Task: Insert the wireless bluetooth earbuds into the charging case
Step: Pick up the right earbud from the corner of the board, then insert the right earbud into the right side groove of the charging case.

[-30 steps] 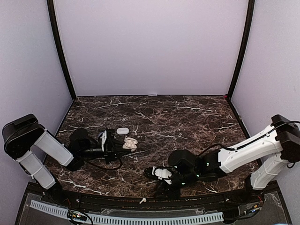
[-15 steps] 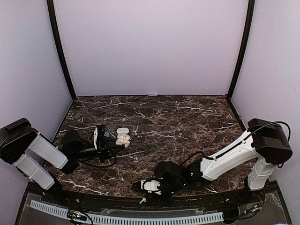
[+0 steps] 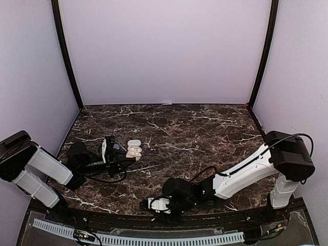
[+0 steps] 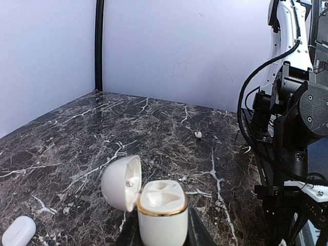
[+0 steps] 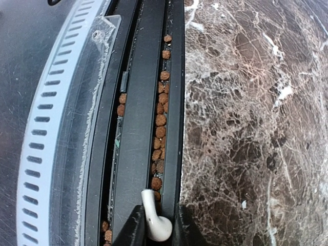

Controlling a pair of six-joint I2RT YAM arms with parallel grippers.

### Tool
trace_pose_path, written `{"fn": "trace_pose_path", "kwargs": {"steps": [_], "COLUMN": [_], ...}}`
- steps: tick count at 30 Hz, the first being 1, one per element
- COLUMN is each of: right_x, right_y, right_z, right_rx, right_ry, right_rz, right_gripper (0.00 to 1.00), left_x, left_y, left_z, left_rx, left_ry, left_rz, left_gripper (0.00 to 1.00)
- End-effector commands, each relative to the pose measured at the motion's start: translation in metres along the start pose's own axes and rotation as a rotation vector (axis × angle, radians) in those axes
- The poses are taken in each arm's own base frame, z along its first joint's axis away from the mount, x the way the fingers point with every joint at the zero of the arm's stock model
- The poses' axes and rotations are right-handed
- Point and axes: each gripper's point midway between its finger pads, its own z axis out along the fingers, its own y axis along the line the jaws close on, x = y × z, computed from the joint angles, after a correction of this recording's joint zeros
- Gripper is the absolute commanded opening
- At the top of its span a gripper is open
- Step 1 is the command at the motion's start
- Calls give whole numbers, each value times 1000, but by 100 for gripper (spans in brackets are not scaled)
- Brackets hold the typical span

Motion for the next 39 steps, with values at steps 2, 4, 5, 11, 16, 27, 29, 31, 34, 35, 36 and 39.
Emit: {"fn": "trace_pose_path", "kwargs": {"steps": [2,4,5,11,16,27,29,31,34,35,36,39], "right_x": [1,-3,-4,-16,-24,-67,-72,-78,-83,-84,-86,-90], "right_y": [2,2,1,-10,-33,-85,-94,-99,-108,-110,-112,-114], "right_z": [-4,-10,-13,-34,-61,-124,-132,-138,-146,-146,-147,-148], "right_rx": [16,21,29,82,116,353,392,422,472,481,486,495], "right_ry": [12,-6,-12,-75,-147,-170,-162,-161,-162,-159,-154,-150], "right_rz": [-3,-5,-3,25,76,22,10,-1,-3,0,0,2], "right_gripper": [13,10,8,0,0,0,0,0,0,0,0,0], "left_x": [-7,-7,-7,-10,-7,4,7,9,10,11,12,14], "left_y": [-1,-1,-2,-6,-26,-47,-49,-52,-55,-54,-55,-54], "left_z": [-1,0,1,3,3,16,19,23,26,27,27,29], "left_rx": [8,12,15,53,179,356,370,385,394,393,394,394], "left_ry": [-15,-12,-12,-11,-5,35,41,46,48,51,52,62], "left_rz": [19,17,18,26,88,159,164,171,182,184,187,183], "left_gripper": [5,5,5,5,5,2,2,2,2,2,2,2]}}
